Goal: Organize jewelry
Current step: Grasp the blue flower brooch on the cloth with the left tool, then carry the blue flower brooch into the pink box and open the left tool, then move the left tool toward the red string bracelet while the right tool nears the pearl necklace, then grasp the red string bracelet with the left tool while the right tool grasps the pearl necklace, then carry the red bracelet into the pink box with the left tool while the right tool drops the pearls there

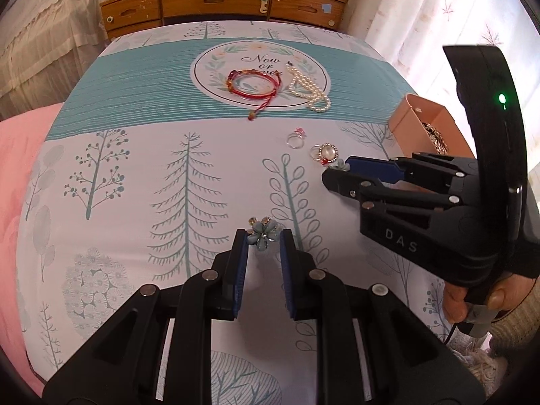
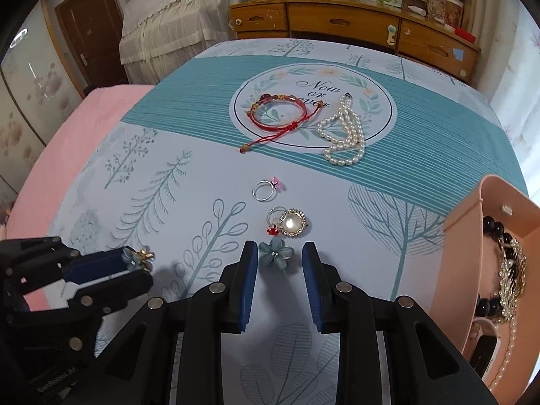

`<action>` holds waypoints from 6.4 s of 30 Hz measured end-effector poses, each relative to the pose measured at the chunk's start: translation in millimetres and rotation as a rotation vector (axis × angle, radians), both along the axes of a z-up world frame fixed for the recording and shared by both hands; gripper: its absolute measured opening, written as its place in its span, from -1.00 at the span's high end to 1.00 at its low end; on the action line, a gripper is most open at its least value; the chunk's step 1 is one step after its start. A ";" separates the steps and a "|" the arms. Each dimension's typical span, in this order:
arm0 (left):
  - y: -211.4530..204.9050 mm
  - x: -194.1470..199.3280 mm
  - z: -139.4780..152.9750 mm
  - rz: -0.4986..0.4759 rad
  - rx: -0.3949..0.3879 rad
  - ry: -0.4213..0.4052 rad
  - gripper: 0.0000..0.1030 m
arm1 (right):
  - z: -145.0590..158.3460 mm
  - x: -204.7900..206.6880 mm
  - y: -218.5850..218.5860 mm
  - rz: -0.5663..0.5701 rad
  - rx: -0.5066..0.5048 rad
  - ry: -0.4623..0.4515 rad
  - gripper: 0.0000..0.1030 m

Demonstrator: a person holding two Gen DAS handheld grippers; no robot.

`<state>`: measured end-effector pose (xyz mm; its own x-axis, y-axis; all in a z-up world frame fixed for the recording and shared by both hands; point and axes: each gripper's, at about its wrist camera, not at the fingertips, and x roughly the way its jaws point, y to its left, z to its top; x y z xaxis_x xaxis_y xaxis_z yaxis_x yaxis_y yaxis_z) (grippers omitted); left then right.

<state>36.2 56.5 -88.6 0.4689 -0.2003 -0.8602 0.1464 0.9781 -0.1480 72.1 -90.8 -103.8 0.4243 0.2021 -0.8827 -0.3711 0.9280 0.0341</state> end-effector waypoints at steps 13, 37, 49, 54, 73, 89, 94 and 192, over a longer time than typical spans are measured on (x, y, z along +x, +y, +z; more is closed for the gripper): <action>9.2 -0.4 8.5 0.019 -0.049 -0.016 0.68 | 2.3 -8.0 -1.4 -0.005 0.033 -0.018 0.63; -184.9 3.0 80.7 -0.455 -0.070 -0.143 0.68 | 106.5 -109.7 -215.5 -0.493 0.173 -0.173 0.63; -232.2 16.8 46.0 -0.534 -0.030 -0.070 0.64 | 72.7 -105.5 -230.4 -0.552 0.179 -0.111 0.54; -220.8 17.9 45.7 -0.508 -0.028 -0.070 0.12 | 70.6 -103.2 -229.0 -0.575 0.187 -0.115 0.36; -79.9 -5.2 44.2 -0.242 -0.025 -0.095 -0.15 | 89.6 -93.2 -157.3 -0.420 0.165 -0.133 0.37; 35.0 98.2 49.3 -0.051 0.015 -0.040 -0.14 | 104.4 10.4 -63.9 -0.261 0.126 -0.039 0.37; 31.2 164.2 39.7 -0.078 0.043 0.018 -0.14 | 92.3 84.9 -41.8 -0.253 0.128 0.058 0.37; -237.3 99.0 46.0 -0.418 0.118 0.037 0.29 | 117.0 -61.7 -254.0 -0.556 0.316 0.054 0.64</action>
